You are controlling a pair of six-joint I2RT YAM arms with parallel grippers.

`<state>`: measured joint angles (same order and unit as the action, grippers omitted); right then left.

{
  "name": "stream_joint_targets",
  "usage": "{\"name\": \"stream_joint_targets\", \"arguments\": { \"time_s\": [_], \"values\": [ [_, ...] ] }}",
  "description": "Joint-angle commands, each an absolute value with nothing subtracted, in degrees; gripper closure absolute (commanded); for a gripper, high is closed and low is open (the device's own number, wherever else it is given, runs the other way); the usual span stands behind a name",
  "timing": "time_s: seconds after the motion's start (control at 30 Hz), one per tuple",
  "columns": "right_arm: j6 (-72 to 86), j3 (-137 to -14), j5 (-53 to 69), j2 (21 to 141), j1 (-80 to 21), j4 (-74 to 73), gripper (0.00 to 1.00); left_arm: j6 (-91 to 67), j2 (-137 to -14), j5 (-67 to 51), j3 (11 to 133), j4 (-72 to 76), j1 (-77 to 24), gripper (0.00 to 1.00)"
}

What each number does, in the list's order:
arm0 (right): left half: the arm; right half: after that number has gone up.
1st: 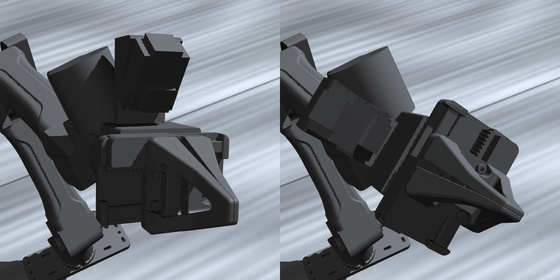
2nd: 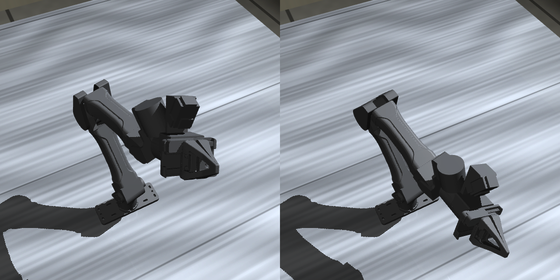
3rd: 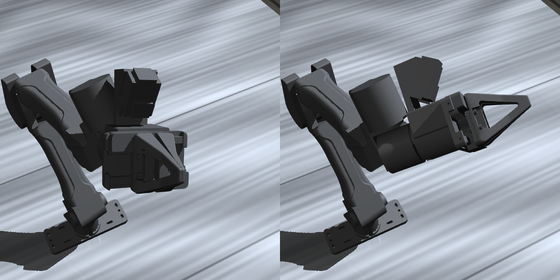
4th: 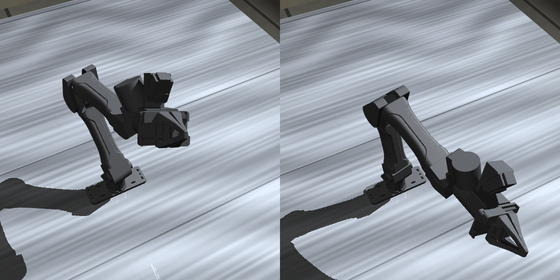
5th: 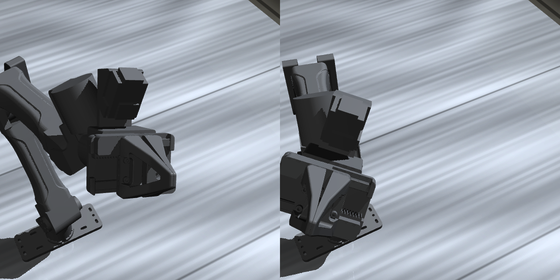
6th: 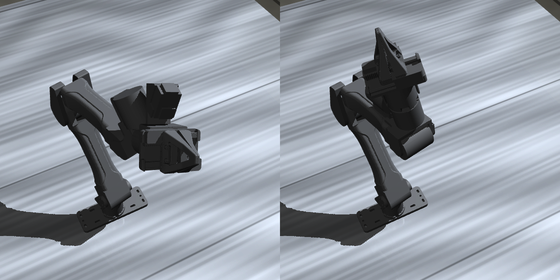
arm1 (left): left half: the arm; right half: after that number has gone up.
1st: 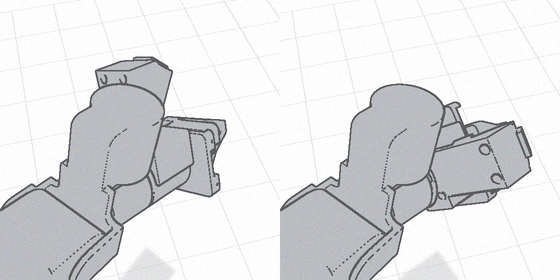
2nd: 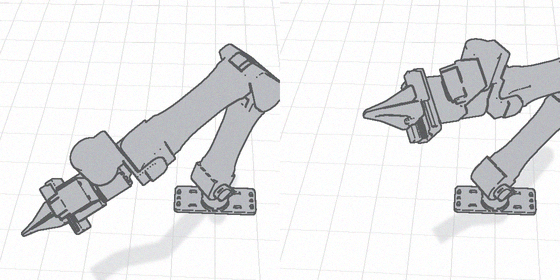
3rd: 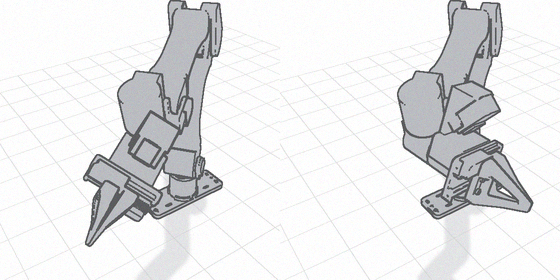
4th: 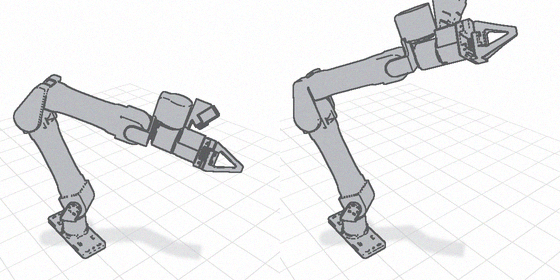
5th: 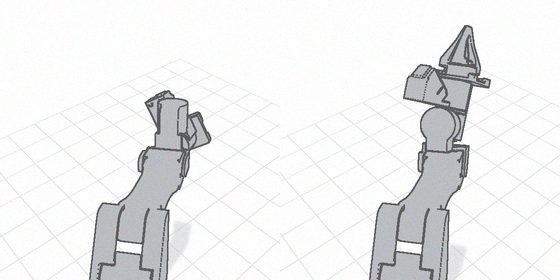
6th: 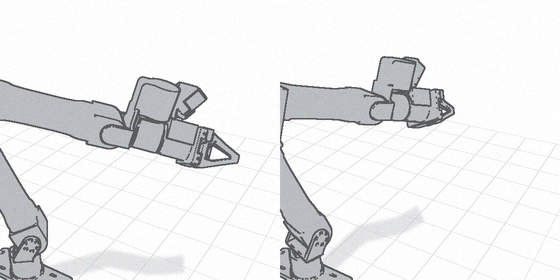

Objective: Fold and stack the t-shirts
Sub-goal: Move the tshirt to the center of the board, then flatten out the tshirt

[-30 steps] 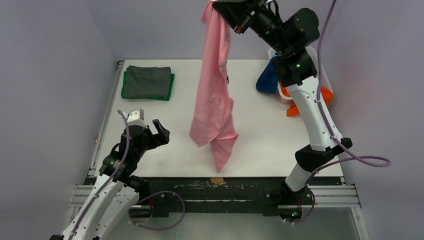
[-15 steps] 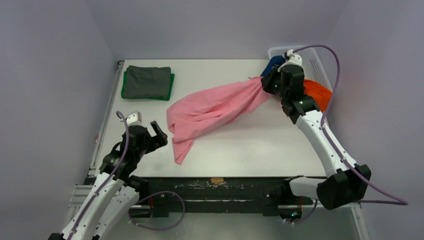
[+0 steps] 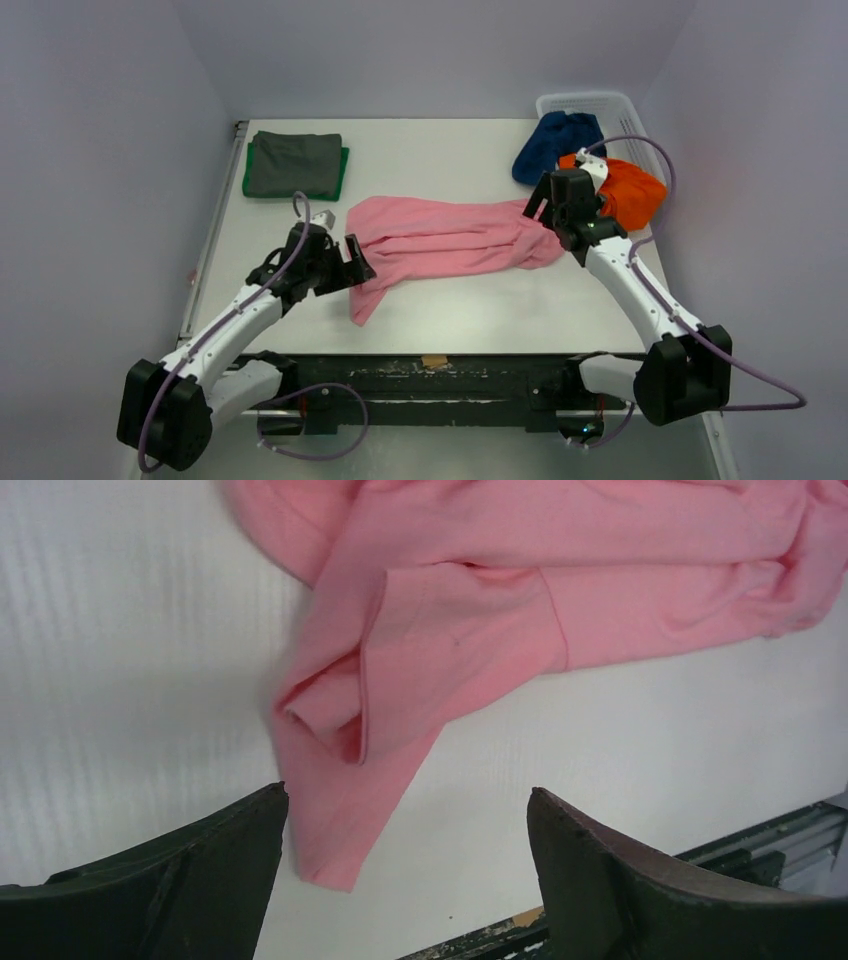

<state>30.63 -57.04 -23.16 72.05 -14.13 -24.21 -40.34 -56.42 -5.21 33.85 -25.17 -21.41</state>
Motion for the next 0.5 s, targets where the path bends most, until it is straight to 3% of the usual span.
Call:
{"name": "stream_joint_targets", "arguments": {
  "time_s": [0.0,0.47],
  "values": [
    [33.57,-49.34,-24.84,69.16,-14.08,-17.86,0.15,-39.33,-60.39,-15.86,33.52,-13.44,-21.69,0.16],
    [38.96,-41.56,-23.78,77.82,-11.36,-7.11,0.17,-37.27,-80.69,-16.35,43.34,-9.78,-23.2,0.32]
  ]
}}
